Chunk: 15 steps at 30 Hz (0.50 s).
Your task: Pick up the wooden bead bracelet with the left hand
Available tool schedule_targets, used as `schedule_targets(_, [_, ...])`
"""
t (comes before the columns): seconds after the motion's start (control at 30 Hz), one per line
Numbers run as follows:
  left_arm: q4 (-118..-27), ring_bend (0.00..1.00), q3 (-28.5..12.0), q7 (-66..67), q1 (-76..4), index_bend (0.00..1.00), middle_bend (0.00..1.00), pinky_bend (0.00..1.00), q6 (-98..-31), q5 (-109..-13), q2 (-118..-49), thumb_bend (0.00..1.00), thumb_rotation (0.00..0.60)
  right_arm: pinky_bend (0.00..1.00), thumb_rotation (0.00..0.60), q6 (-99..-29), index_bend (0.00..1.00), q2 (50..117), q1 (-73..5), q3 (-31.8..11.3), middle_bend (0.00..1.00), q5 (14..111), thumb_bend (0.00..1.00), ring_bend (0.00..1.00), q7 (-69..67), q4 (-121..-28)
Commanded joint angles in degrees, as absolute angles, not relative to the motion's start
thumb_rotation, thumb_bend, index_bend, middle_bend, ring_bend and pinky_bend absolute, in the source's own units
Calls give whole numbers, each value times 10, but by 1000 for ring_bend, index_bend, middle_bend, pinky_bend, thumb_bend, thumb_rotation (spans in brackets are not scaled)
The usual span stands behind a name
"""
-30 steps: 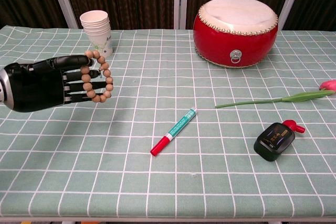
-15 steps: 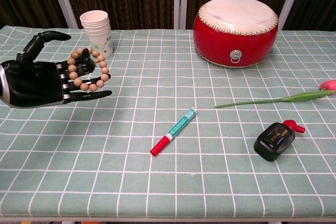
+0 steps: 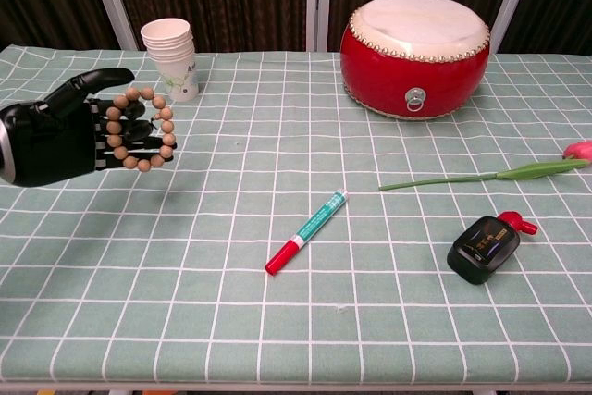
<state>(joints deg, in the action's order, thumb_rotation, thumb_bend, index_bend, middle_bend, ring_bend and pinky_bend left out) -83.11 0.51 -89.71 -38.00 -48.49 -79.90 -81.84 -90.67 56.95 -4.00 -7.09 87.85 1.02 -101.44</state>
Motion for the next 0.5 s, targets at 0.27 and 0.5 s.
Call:
schedule_targets(0.27, [-867,411,-44,-739,-341,762,787,117,-487,-707,-840,282,371,0,600,-912,0,570,-36,-71,0,879,242,0,4,-1009])
schedule_targets(0.5, [-875,423,-62,-714,-328,781,801,119,-479,-699,-842,290,304,0,600,-913,0,571,-35,-70,0,880,240,0,0,-1006])
